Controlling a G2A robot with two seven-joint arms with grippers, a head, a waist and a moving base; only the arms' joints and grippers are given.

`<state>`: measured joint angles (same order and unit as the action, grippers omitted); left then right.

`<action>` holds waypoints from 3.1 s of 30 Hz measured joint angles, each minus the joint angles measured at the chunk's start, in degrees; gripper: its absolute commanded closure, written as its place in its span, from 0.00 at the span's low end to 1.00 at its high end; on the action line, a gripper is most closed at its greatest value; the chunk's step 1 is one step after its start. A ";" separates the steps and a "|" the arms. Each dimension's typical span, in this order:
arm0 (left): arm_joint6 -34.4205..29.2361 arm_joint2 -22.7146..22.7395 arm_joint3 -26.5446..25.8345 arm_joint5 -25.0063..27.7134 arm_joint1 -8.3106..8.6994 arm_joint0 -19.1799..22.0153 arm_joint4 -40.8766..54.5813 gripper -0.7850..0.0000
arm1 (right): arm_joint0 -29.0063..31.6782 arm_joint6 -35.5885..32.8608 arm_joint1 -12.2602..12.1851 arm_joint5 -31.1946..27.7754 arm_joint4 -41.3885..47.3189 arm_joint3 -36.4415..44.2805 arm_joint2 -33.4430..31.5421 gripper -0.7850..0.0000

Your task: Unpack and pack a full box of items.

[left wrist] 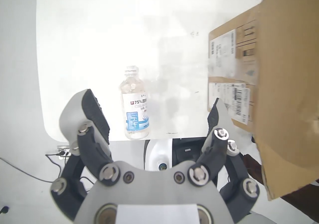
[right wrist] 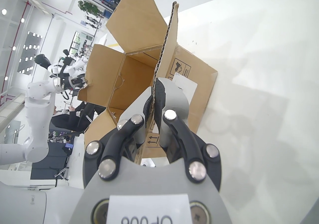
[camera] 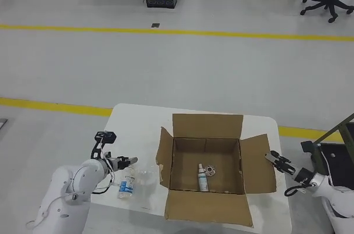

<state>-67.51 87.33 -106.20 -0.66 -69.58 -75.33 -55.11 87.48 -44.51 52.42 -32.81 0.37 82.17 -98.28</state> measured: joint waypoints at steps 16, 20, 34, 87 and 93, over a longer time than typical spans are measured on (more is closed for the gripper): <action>-9.60 -0.15 -12.56 -8.52 0.44 5.77 10.95 0.00 | 1.70 6.84 0.90 3.11 0.64 1.63 3.32 1.00; -12.53 -1.86 -16.18 -11.28 0.54 8.54 12.82 0.00 | 2.02 8.66 1.19 3.98 -0.16 2.84 4.48 1.00; -14.12 -8.43 -20.69 -9.69 0.64 11.55 14.51 0.00 | 2.33 13.18 1.63 3.08 -1.87 2.73 4.98 1.00; -12.64 -34.88 0.00 -11.60 -2.21 26.61 15.82 0.00 | 6.22 17.78 2.74 8.30 -4.64 7.07 4.83 1.00; -7.20 -36.08 2.07 -11.60 -2.82 25.23 19.61 0.00 | 6.15 16.93 2.84 8.06 -5.44 7.78 5.27 1.00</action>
<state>-74.71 51.25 -104.12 -12.26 -72.40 -50.10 -35.50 93.63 -27.58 55.26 -24.75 -5.08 89.95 -93.01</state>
